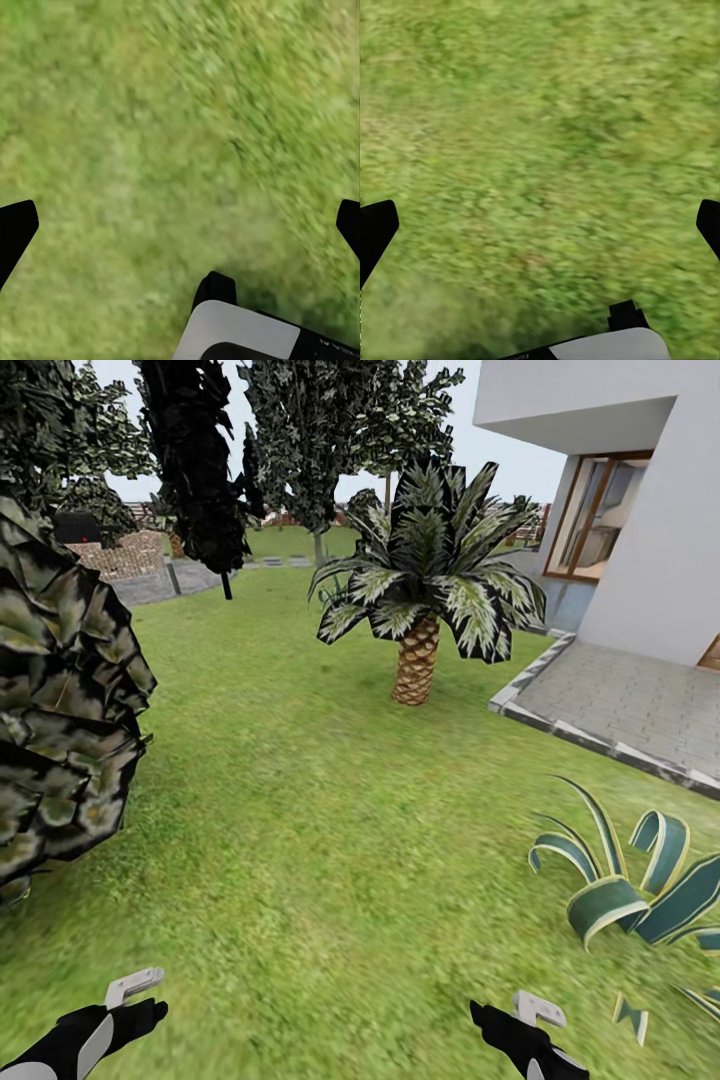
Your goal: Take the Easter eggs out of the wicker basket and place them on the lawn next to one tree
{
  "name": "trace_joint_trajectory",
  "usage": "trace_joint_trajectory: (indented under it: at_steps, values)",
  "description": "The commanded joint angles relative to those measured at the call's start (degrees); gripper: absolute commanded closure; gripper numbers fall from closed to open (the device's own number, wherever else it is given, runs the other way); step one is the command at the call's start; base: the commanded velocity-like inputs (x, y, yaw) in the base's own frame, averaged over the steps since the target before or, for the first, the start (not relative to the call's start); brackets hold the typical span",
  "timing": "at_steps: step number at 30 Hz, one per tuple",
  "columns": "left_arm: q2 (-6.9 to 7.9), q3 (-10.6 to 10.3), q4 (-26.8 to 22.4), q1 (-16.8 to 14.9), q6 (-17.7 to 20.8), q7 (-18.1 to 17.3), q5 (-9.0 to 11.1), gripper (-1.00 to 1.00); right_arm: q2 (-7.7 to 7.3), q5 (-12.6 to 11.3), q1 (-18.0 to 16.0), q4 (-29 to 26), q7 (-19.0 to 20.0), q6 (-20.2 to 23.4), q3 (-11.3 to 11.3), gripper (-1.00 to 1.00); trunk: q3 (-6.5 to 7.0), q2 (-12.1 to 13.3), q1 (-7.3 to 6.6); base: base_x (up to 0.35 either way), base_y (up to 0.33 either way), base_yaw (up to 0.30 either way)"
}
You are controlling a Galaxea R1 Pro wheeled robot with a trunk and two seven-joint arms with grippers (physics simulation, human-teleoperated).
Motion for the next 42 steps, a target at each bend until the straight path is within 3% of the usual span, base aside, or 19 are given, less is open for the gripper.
trace_joint_trajectory:
  at_steps: [1, 18, 42]
  values:
    - [-0.01, 0.38, -0.1, -0.03, 0.38, -0.27, -0.13, -1.0, 0.07, -0.44, -0.03, -0.11, 0.35, 0.35, -0.31, -1.0, -0.08, -0.11, 0.03, 0.0, 0.0, 0.017]
    - [-0.02, 0.38, -0.1, -0.03, 0.34, -0.26, -0.13, -1.0, 0.09, -0.54, -0.08, 0.15, 0.28, -0.12, -0.34, -1.0, 0.02, -0.11, 0.03, -0.008, 0.0, 0.002]
    - [-0.09, 0.38, -0.1, -0.03, 0.26, -0.26, -0.13, -1.0, 0.86, -0.1, -0.04, 0.22, 0.15, -0.53, -0.22, -1.0, 2.12, -0.11, 0.03, -0.004, 0.0, 0.083]
